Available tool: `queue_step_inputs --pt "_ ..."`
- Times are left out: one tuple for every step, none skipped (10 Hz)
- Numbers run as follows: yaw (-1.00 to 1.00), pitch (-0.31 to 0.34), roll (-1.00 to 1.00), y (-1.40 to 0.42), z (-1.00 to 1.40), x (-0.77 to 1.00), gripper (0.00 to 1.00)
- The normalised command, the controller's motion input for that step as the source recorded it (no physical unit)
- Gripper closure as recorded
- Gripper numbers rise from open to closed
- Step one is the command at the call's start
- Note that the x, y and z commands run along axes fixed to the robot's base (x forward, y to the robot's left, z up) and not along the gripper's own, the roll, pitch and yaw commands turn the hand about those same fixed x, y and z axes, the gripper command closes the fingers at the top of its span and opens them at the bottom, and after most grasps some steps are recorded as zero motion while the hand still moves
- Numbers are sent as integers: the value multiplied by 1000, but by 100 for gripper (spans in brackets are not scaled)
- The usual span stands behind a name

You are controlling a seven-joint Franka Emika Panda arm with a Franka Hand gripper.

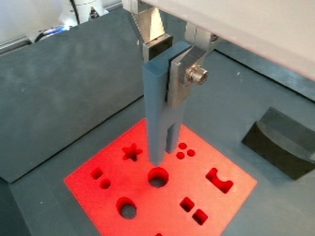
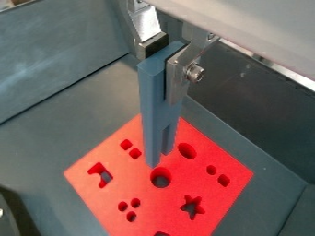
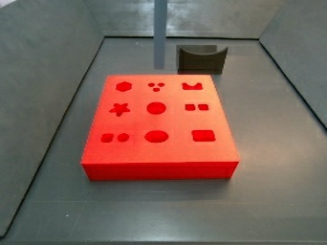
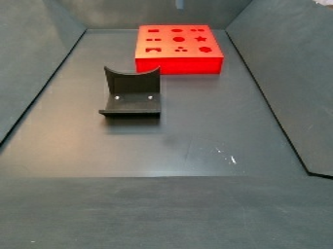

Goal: Insert the double-square object.

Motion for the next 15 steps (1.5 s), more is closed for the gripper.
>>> queue_step_inputs --pt "-1000 0 0 0 -97 71 100" --pt "-1000 -16 0 0 -111 26 100" --pt "-1000 -16 0 0 -149 63 100" --pt "-949 -11 0 0 -174 177 100" --pt "-909 -7 4 -3 -177 223 100" --pt "-854 -1 7 -14 -177 283 100" --pt "-906 0 0 -3 -160 220 100" --pt "-1000 -3 0 0 -157 23 100" --pt "-1000 -1 0 0 -146 0 100" --pt "-1000 0 0 0 -146 0 100" --pt "-1000 0 0 0 -146 0 100" --pt "-1000 -7 0 0 -131 0 100" --pt "-1000 -4 0 0 -89 37 100" --pt "-834 0 0 0 -83 329 100" --pt "-646 0 0 -20 -94 543 100"
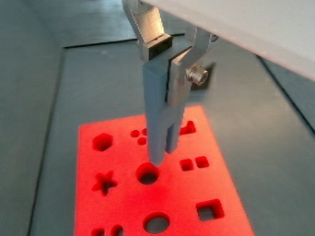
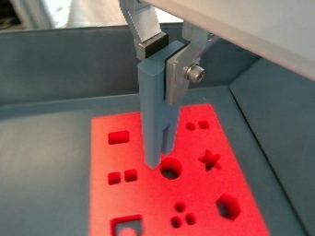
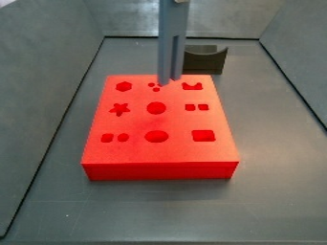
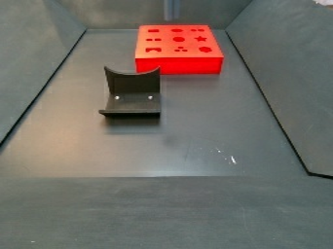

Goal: Insert the double-square object.

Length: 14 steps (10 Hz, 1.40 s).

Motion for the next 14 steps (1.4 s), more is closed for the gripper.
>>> queue_step_inputs --pt "-571 0 0 -40 -111 620 100" --pt "-551 0 0 -46 -117 643 100" --pt "-566 0 3 -37 -143 629 100" --pt "-646 0 7 -14 -154 540 100" --pt "-909 0 0 0 -149 240 100" --pt "-1000 0 0 0 -157 23 100" --pt "-1000 0 0 0 -151 34 100" --pt "-1000 0 0 0 -149 89 100" --pt "-786 0 9 0 -143 337 100" --pt "-703 0 7 -6 -131 406 100" --pt "-543 91 57 -26 -186 400 100" --pt "-386 93 113 -100 -297 323 100" --pt "-291 107 160 -63 -303 249 100" --pt "-29 100 173 0 -209 0 100"
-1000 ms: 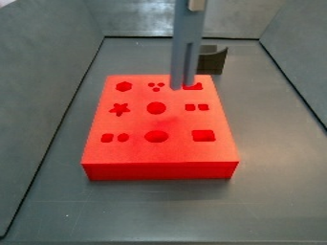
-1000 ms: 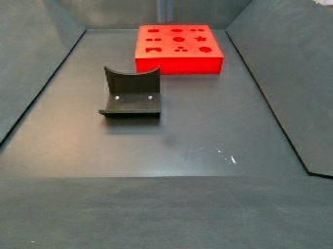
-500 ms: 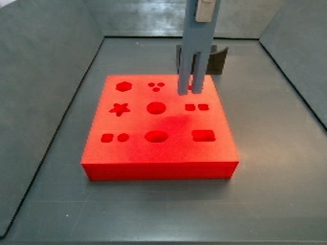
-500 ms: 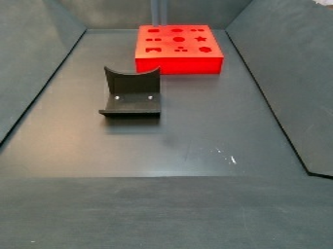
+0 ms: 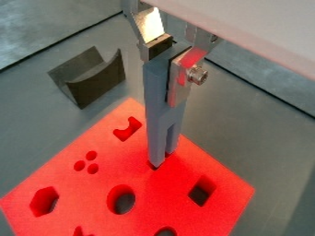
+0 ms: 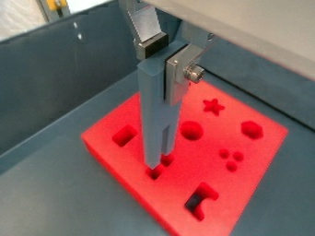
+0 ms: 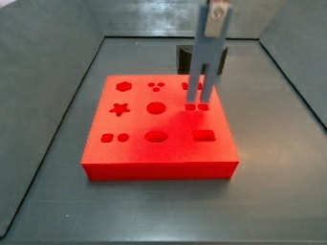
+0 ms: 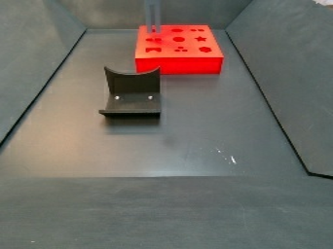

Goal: Insert the double-square object.

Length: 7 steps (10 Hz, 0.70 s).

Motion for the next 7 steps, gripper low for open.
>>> queue_step_inputs --pt "0 83 166 0 -280 0 100" --pt "0 44 93 0 -403 0 100" --pt "0 37 39 0 -383 0 100" --pt "0 20 0 0 -394 40 100" --pt "0 19 0 0 -377 103 100" --pt "0 27 0 34 -403 189 100" --pt "0 24 0 54 -357 263 100"
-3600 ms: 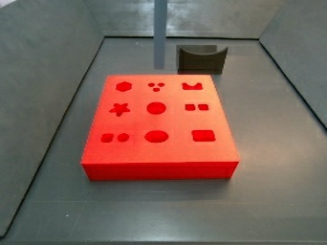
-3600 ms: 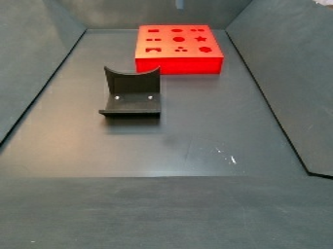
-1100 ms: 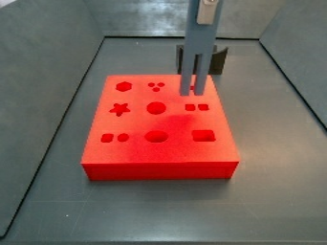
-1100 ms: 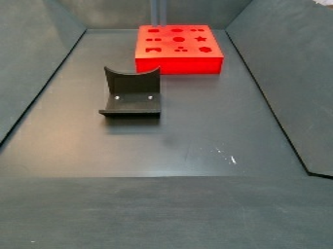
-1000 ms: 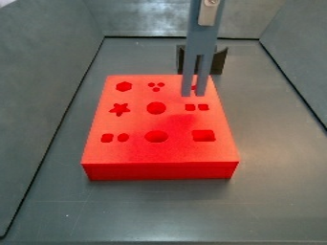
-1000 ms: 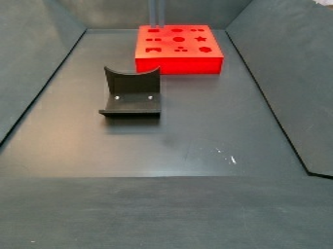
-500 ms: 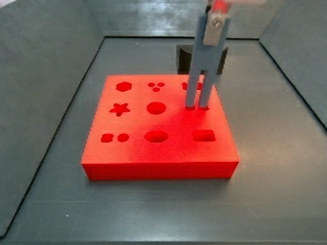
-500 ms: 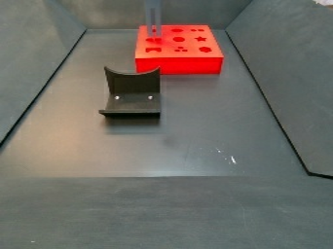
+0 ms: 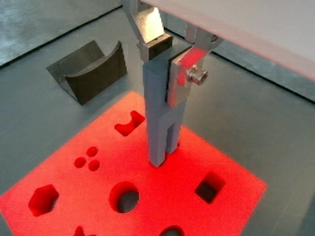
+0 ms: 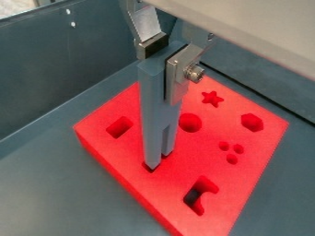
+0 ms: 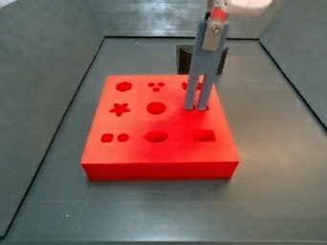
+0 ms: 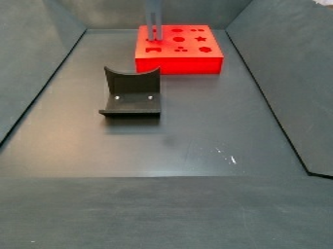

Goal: Insert the double-square object.

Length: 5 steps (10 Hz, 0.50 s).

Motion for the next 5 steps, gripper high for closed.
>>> queue_step_inputs --pt "0 20 -1 71 -334 223 100" --pt "0 16 -13 43 -311 180 100" --pt "0 0 -37 0 -300 6 100" --pt "0 0 -53 0 -306 0 100" --pt "-17 0 -34 0 -306 0 100"
